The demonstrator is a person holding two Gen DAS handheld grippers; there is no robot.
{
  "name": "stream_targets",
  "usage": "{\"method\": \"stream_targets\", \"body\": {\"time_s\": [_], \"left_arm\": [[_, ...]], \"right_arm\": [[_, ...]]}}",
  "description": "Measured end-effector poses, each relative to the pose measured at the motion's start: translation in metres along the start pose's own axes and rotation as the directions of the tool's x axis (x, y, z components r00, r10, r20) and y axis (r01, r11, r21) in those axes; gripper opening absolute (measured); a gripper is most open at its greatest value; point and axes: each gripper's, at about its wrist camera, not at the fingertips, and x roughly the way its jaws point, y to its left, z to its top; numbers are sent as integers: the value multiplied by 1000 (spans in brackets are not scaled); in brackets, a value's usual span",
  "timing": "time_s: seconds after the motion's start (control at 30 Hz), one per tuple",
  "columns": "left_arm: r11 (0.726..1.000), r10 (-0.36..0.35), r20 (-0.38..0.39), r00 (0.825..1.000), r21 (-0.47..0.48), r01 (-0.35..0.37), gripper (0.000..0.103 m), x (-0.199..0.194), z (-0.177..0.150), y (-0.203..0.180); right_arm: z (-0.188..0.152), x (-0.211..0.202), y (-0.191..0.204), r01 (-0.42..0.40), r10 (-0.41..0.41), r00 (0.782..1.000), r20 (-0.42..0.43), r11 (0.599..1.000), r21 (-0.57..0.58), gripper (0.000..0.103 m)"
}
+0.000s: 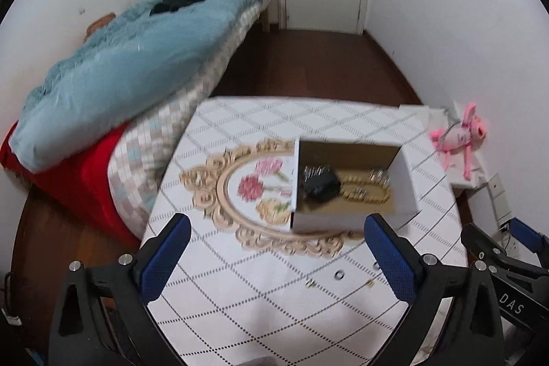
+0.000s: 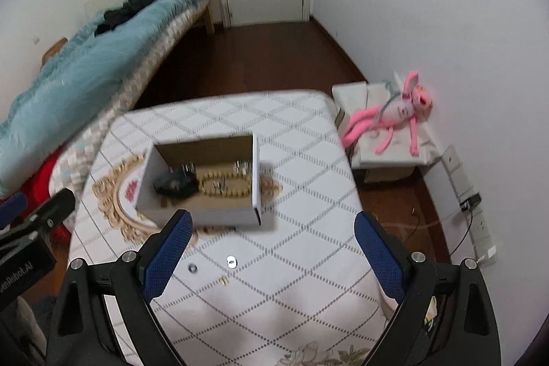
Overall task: Organize jewelry
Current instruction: 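Grasp a small black ring with right tool while left tool reaches a gold piece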
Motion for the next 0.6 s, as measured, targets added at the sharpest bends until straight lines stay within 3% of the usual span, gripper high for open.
{"method": "stream_targets", "body": {"time_s": [0.17, 0.23, 0.3, 0.33, 0.6], "left_arm": [[999, 34, -102, 994, 0, -35, 103, 45, -35, 9], [999, 37, -151, 988, 0, -38, 103, 60, -48, 13], [999, 48, -183, 982, 6, -48, 103, 73, -59, 15], [998, 58, -196, 979, 13, -56, 103, 79, -63, 15], [997, 77, -256, 964, 48, -67, 103, 105, -81, 14]], "right_arm": [[-31, 50, -2, -41, 43, 993, -109, 999, 15, 96], [-46, 76, -1, -87, 90, 984, -156, 996, 28, 90], [-56, 96, 1, -112, 116, 975, -190, 993, 32, 76], [-61, 106, 3, -121, 126, 971, -201, 992, 34, 75], [-81, 153, 34, -136, 129, 963, -236, 991, -16, 49]]}}
